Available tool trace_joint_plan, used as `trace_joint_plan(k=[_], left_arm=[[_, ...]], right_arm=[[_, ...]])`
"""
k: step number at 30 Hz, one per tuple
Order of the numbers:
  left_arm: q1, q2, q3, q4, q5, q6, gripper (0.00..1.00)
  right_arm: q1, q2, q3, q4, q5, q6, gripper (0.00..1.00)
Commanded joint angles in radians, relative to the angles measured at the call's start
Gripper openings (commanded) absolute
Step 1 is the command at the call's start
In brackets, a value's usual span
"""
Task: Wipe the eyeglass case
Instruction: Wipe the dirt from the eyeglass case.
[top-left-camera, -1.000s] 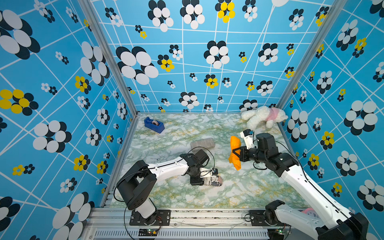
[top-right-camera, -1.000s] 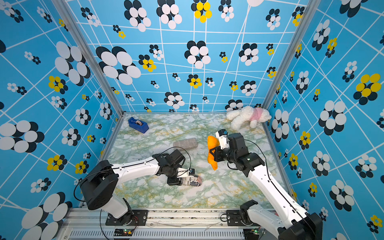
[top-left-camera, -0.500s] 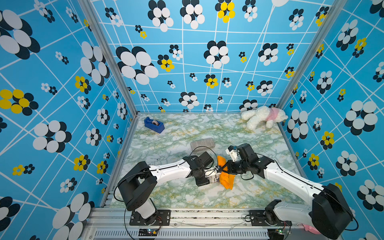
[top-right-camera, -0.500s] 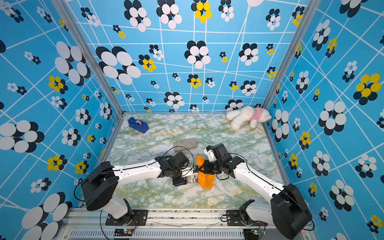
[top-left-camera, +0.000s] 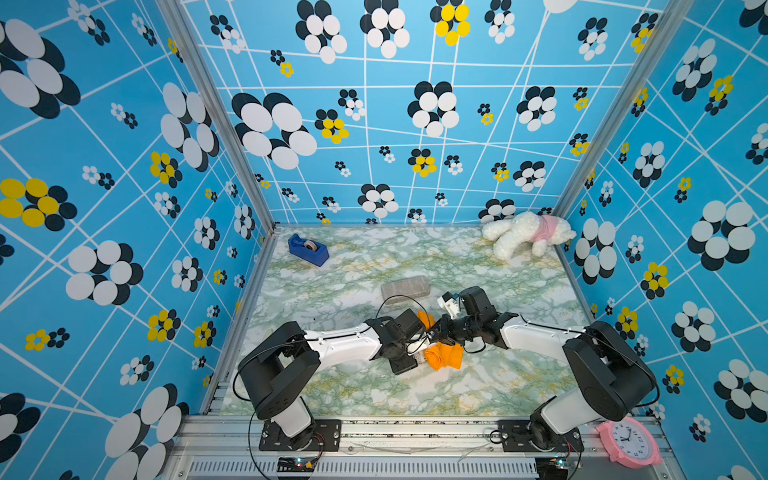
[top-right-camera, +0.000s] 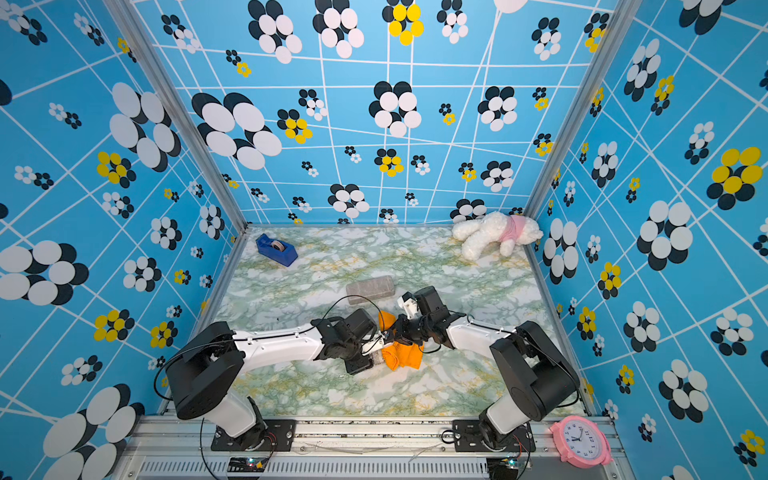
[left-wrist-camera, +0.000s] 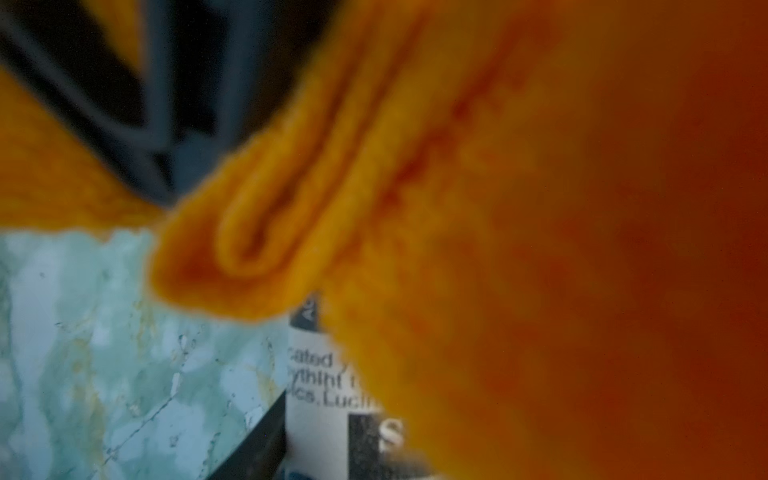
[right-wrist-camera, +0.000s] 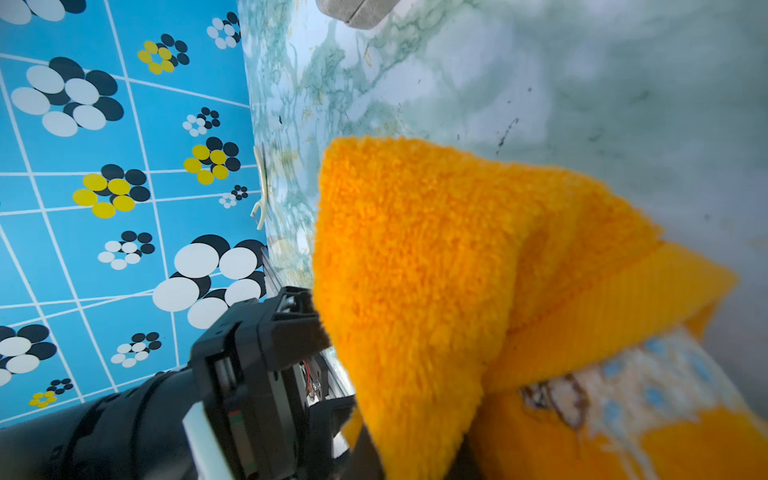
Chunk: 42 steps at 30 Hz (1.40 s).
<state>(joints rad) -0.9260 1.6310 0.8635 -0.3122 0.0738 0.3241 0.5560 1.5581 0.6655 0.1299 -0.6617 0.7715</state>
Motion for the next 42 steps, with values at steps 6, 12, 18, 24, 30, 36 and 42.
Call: trace_joint_plan(k=[6, 12, 18, 24, 30, 36, 42], left_arm=[[-0.020, 0.024, 0.003, 0.214, 0.009, 0.002, 0.18], [-0.020, 0.037, 0.003, 0.244, 0.018, 0.006, 0.18], [-0.018, 0.058, 0.003, 0.299, 0.032, 0.000, 0.18], [-0.010, 0.066, -0.001, 0.348, 0.046, -0.009, 0.18], [-0.009, 0.055, -0.007, 0.353, 0.046, -0.007, 0.18], [0.005, 0.005, -0.029, 0.305, 0.054, -0.014, 0.17], [0.022, -0.047, -0.014, 0.197, 0.112, -0.057, 0.15]], right_arm=[[-0.147, -0.130, -0.026, -0.355, 0.098, -0.254, 0.00], [-0.147, -0.122, -0.074, -0.194, -0.020, -0.148, 0.00], [-0.091, -0.118, -0.140, 0.075, -0.092, 0.050, 0.00], [-0.072, -0.054, -0.178, 0.251, -0.149, 0.187, 0.00], [-0.119, -0.044, -0.169, 0.154, -0.125, 0.095, 0.00], [-0.281, -0.212, -0.050, -0.342, 0.033, -0.231, 0.00], [-0.300, -0.379, 0.084, -0.579, 0.165, -0.343, 0.00]])
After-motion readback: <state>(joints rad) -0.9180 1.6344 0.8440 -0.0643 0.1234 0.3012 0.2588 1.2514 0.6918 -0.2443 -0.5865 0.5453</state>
